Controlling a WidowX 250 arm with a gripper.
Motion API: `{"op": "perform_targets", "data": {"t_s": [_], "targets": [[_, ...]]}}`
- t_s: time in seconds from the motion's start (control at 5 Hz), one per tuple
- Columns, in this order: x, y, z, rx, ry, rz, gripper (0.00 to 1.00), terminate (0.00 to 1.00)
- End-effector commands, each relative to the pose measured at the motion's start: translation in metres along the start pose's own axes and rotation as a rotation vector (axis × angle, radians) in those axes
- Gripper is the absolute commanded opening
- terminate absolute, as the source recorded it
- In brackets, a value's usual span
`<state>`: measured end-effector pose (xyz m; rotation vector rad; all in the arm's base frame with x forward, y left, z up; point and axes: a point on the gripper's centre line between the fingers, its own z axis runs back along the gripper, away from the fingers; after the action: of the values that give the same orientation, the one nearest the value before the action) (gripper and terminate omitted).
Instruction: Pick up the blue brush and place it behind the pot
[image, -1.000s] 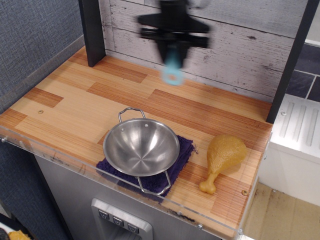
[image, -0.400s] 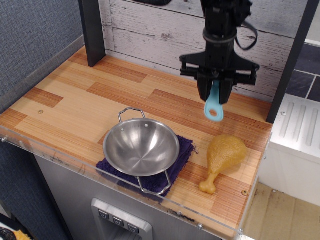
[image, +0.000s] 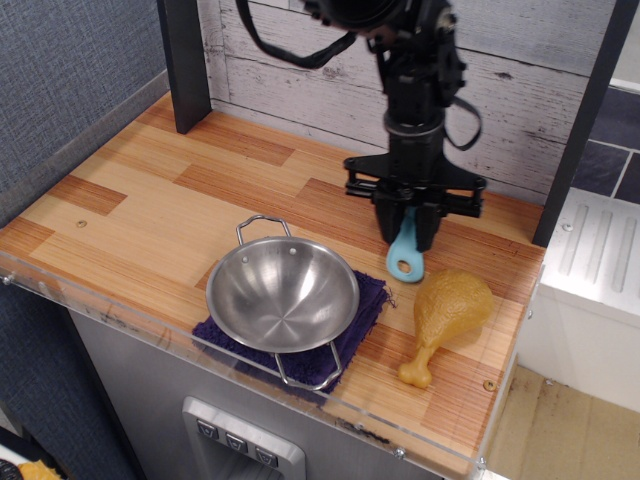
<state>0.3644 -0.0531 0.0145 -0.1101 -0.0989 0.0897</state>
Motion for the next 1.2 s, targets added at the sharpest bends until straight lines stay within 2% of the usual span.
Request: {"op": "perform_targets", "data": {"t_s": [0.0, 0.2, 0.4, 0.6, 0.8, 1.0], "targets": [[0.001, -0.014, 0.056, -0.066, -0.111, -0.133, 1.00, 0.00], [-0.009, -0.008, 0.107, -0.053, -0.215, -0.179, 1.00, 0.00], [-0.028, 0.016, 0.147, 0.009, -0.274, -0.155, 1.00, 0.00], [-0.039, 0.039, 0.153, 0.099, -0.238, -0.106, 1.00, 0.00], [-0.049, 0.061, 0.145, 0.144, -0.173, -0.074, 1.00, 0.00], [-0.050, 0.070, 0.144, 0.132, -0.153, -0.059, 1.00, 0.00]]}}
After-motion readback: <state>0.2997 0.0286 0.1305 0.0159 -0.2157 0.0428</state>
